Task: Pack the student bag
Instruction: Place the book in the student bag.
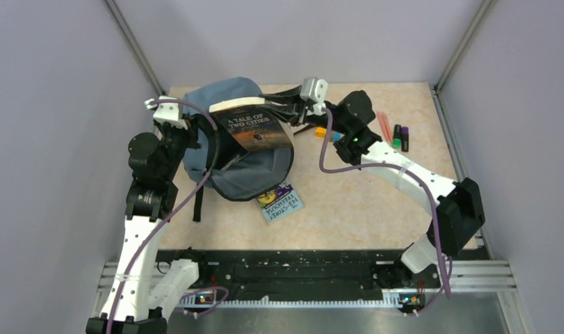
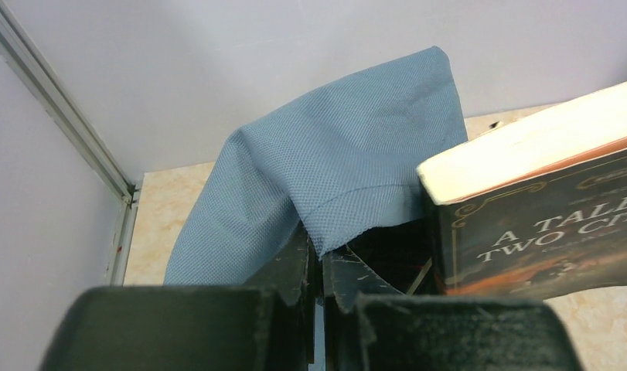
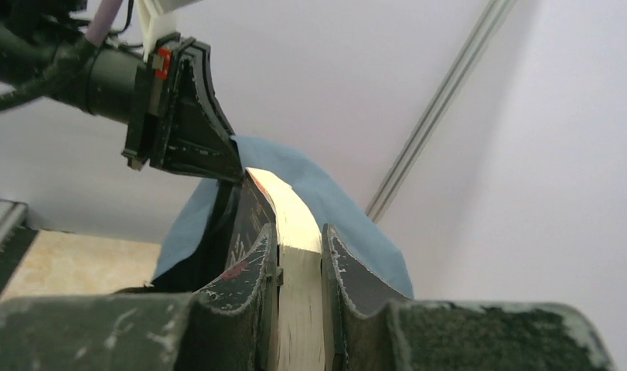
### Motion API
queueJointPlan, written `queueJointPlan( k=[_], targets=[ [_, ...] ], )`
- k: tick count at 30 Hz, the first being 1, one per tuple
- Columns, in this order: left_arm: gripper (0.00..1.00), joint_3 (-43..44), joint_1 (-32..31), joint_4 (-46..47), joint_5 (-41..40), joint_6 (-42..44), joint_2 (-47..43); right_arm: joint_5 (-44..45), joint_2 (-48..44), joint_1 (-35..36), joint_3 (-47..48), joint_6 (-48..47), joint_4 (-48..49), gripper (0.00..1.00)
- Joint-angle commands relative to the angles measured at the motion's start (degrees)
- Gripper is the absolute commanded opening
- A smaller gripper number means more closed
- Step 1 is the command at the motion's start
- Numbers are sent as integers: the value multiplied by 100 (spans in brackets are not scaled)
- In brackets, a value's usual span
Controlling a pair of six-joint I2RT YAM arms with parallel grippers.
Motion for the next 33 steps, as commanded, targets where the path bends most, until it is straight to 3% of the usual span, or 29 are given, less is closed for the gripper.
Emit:
queueJointPlan(
  k=[1, 9, 15, 22, 27, 31, 33],
  targets=[
    [0, 38, 29, 450, 101, -88, -16, -241, 148, 115, 468, -1050, 1375, 0],
    [0, 36, 29, 447, 110, -86, -4, -355, 247, 263, -63, -2122, 629, 0],
    [0, 43, 29, 463, 158, -87, 38, -53, 63, 271, 55, -3426, -1322, 0],
    [0, 36, 29, 461, 157, -87, 70, 250, 462, 580, 595, -4513, -2600, 0],
    [0, 28, 29, 462, 146, -86, 104, 88, 980, 881, 1046, -4880, -2813, 0],
    [0, 27, 29, 467, 133, -88, 115, 173, 1370, 1067, 1080, -4613, -2078, 0],
    [0, 27, 29, 458, 124, -87, 105, 285, 1541, 1102, 1071, -4401, -1739, 9]
  ],
)
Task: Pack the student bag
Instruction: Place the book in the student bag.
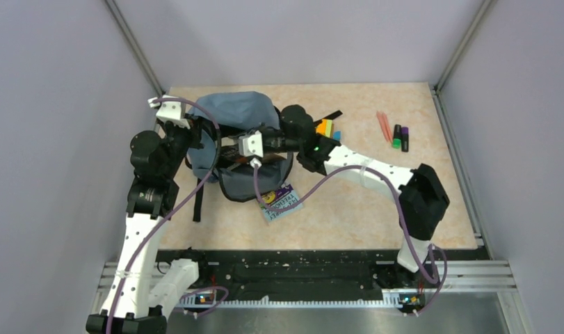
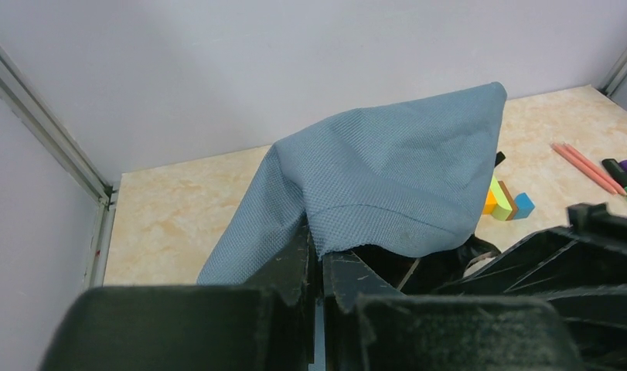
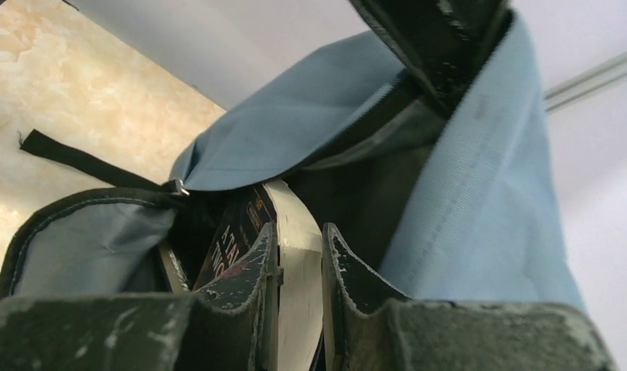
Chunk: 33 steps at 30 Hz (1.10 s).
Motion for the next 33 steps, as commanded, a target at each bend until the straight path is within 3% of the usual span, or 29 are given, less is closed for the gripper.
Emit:
queueJointPlan(
  k=[1, 4, 6, 10, 21, 25, 27, 29, 30, 33],
  targets=[
    [0, 29, 31, 444, -119, -5, 4, 167, 308, 116, 312, 104, 1068, 20],
    [0, 27, 31, 443, -106, -6, 17, 292, 353, 116, 223, 426, 1311, 59],
    [0, 27, 31, 445, -106, -6, 17, 365, 284, 122, 110, 599, 1413, 68],
    [0, 27, 31, 433, -114, -7, 31, 544, 62, 116, -133, 859, 1474, 73],
    [0, 18, 31, 444, -141, -11, -6, 1179, 132, 116, -651, 1597, 1145, 72],
    [0, 18, 31, 442, -154, -8, -21, 1389, 247, 121, -733, 1690, 1079, 59],
    [0, 19, 31, 447, -146, -12, -30, 1488, 280, 121, -683, 1604, 960, 38],
    [0, 18, 31, 447, -152, -5, -40, 1515, 243, 116, -566, 1448, 853, 7],
    [0, 18, 31, 446, -158, -9, -40, 1470, 193, 116, -520, 1312, 836, 0],
    [0, 18, 31, 441, -180, -12, -48, 1261, 30, 116, -438, 622, 876, 0]
  ],
)
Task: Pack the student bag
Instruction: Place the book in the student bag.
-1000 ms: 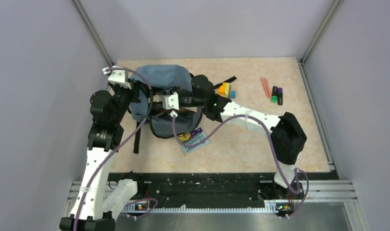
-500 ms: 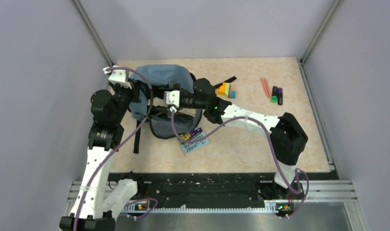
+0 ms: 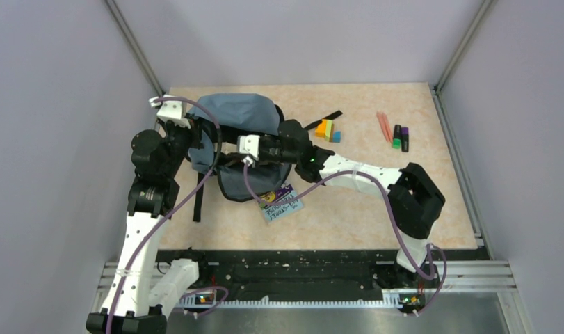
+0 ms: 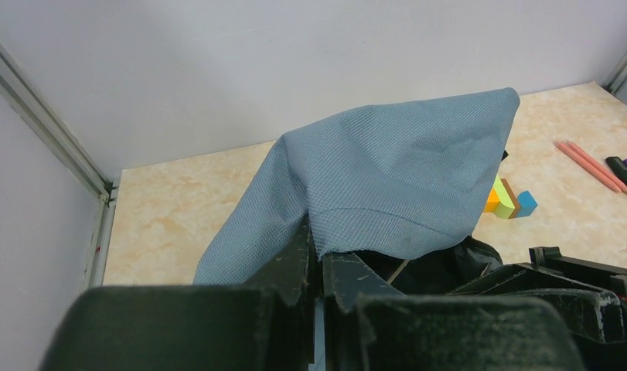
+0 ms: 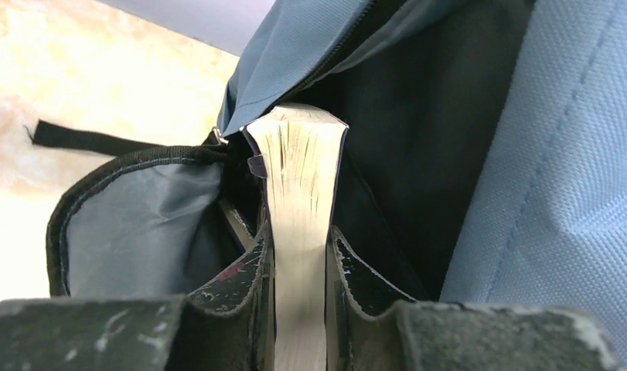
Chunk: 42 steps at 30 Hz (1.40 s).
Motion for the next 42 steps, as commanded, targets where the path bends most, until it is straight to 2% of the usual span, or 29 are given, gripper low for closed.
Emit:
queueJointPlan(
  k=[1, 7, 9, 14, 19, 23, 29, 34, 35, 37, 38, 40, 42],
  targets=[
    [0, 23, 31, 456, -152, -6, -94, -105, -272, -7, 446, -1080, -29, 0],
    [0, 23, 31, 454, -129, -8, -99, -471, -144, -6, 1191, -3352, -1090, 0],
    [0, 14, 31, 459, -143, -8, -96, -445, -79, -2, 1426, -3813, -1362, 0],
    [0, 14, 31, 457, -144, -10, -55, -158, 185, 7, 1832, -4786, -1568, 0],
    [0, 14, 31, 458, -109, -13, -11, 326, 430, 134, 1711, -5941, -1217, 0],
    [0, 4, 36, 467, -121, -6, 9, 376, 643, 153, 1900, -6405, -1197, 0],
    [0, 14, 31, 468, -121, -3, 24, 86, 880, 152, 1980, -6282, -1764, 0],
    [0, 7, 31, 473, -82, -5, 41, -111, 1066, 155, 1649, -6074, -1244, 1],
    [0, 12, 31, 470, -82, -12, 48, -117, 1096, 152, 1577, -5973, -1044, 9],
    [0, 7, 31, 470, -87, -5, 45, -109, 1121, 153, 1578, -5764, -887, 38],
    [0, 12, 31, 470, -98, -12, 46, -104, 1113, 150, 1589, -5656, -839, 46],
    [0, 5, 31, 466, -99, -6, 43, -52, 1104, 152, 1608, -5542, -801, 55],
    [0, 13, 31, 463, -100, -8, 44, 21, 1072, 153, 1590, -5508, -785, 59]
  ],
)
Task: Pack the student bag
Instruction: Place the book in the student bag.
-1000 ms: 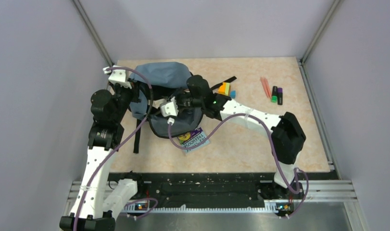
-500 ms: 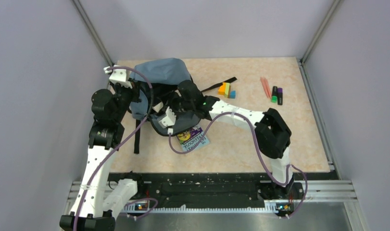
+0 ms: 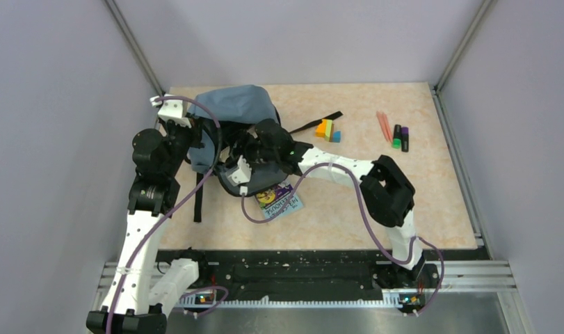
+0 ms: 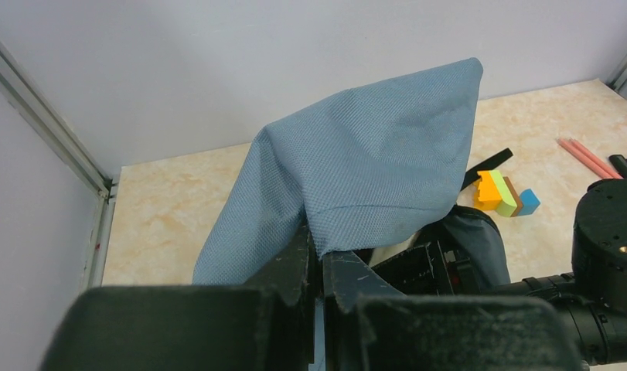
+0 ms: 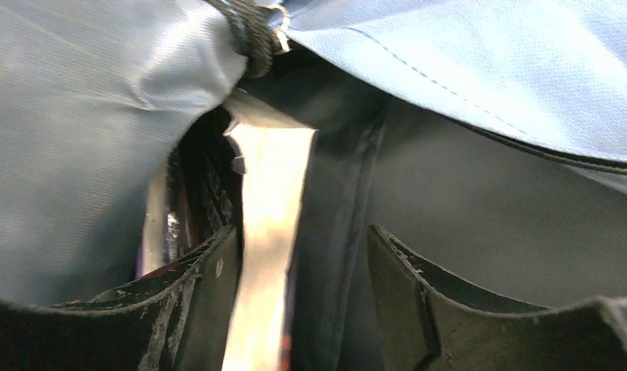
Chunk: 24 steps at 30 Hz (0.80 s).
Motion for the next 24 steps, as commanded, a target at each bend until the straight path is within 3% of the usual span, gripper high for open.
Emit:
queueJointPlan(
  k=[1, 6, 12, 17, 20, 22, 24],
  targets=[
    [0, 23, 31, 458, -84, -6, -6, -18, -244, 41, 115, 132, 986, 60],
    [0, 23, 31, 459, -83, -11, -26, 116, -460, 47, -190, 470, 1368, 63],
    [0, 14, 31, 471, -83, -10, -16, -36, -1194, 99, -933, 1857, 2382, 67],
    [0, -11, 31, 495, -106, -6, -48, -212, -2187, 133, -2082, 4399, 3763, 71],
    [0, -28, 23, 515, -143, -7, -33, 194, -2862, 134, -3144, 6059, 4614, 74],
    [0, -38, 23, 524, -162, -90, -9, 761, -3261, 133, -3590, 7003, 4696, 75],
    [0, -30, 23, 518, -206, -192, 7, 1387, -3533, 134, -3750, 7867, 4039, 75]
  ],
)
